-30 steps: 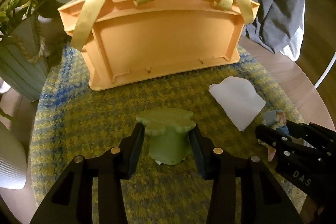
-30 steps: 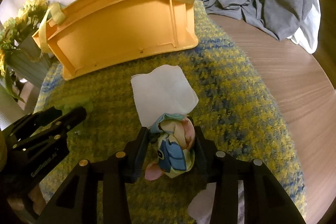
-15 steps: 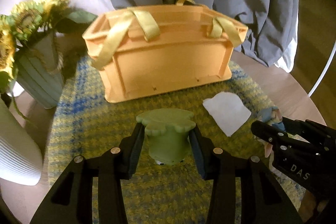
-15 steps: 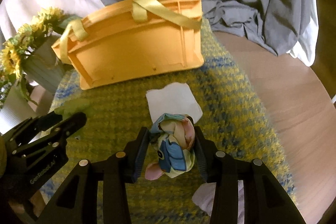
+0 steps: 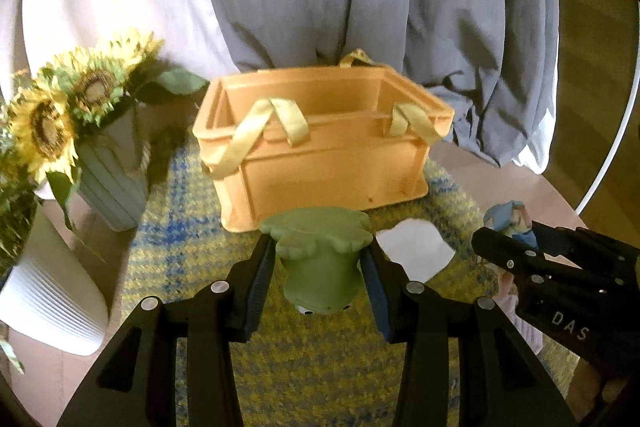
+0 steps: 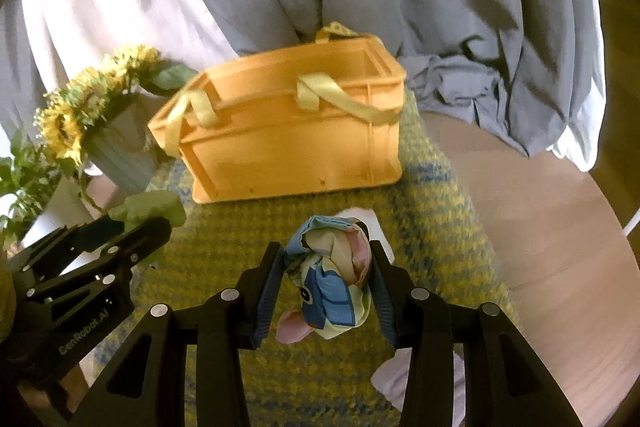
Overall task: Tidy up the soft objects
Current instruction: 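Carry the green frog and blue plush over the orange crate with both tools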
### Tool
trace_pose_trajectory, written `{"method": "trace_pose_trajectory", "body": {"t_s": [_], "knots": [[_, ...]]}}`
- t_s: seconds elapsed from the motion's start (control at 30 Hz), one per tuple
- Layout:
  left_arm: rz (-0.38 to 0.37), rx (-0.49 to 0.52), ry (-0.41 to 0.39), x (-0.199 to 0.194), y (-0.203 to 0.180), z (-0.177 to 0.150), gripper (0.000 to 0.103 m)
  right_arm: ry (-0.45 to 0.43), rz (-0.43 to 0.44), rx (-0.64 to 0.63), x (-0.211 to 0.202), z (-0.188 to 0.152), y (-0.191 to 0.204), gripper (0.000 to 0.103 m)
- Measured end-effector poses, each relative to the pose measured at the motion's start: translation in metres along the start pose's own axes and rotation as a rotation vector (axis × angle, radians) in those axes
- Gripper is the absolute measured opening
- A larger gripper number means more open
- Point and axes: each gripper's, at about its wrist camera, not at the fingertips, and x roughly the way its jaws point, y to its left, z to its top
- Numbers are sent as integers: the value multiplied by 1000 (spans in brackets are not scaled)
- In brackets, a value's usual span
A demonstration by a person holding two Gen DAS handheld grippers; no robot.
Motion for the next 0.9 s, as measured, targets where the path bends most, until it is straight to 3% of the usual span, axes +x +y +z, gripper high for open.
{"method": "trace_pose_trajectory", "body": {"t_s": [0.9], "knots": [[32,-44,-159,-26,8,52,43,-180,106,-47,-18,65,14,43]]}}
